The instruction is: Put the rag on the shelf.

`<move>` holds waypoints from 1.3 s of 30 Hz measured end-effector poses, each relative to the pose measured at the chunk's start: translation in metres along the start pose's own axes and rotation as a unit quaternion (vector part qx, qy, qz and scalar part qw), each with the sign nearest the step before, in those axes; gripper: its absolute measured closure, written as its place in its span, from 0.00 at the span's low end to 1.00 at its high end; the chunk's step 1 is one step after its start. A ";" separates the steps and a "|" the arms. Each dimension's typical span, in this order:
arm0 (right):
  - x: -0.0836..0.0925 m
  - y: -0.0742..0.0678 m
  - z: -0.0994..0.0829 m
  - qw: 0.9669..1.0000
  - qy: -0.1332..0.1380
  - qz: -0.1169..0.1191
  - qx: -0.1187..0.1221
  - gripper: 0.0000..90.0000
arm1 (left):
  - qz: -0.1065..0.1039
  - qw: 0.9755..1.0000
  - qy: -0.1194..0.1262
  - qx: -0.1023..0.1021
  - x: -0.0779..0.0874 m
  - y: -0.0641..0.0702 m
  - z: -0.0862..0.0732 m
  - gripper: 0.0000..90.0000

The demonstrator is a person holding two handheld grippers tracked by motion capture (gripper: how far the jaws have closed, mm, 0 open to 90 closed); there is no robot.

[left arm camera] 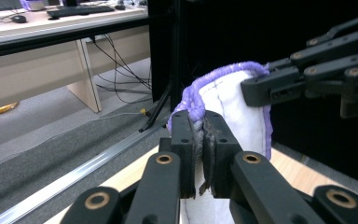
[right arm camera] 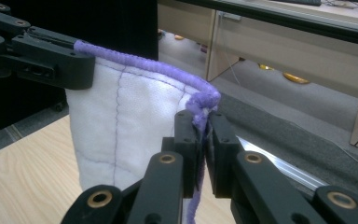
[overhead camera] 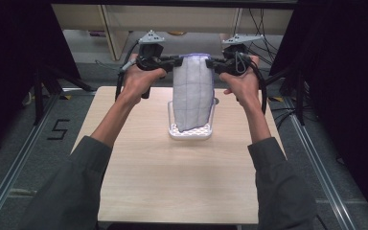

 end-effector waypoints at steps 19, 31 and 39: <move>-0.065 0.037 -0.016 0.997 -0.054 -0.024 -0.040 0.93 | 0.035 0.998 -0.013 0.041 -0.058 -0.039 -0.040 0.92; -0.091 0.042 -0.039 0.990 -0.111 -0.036 -0.077 0.92 | 0.048 0.996 -0.055 0.060 -0.077 -0.047 -0.080 0.92; -0.103 0.047 -0.056 0.985 -0.153 -0.029 -0.068 0.90 | 0.031 0.993 -0.088 0.073 -0.083 -0.048 -0.103 0.91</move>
Point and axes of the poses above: each handheld gripper's, and its own axes: x roughly backward along the jaws, z roughly out of its top, y roughly to its right, the point moved 3 cm from there along -x, roughly forward along the jaws, and after that the axes turned 6 degrees about z, right-handed, at the moved point
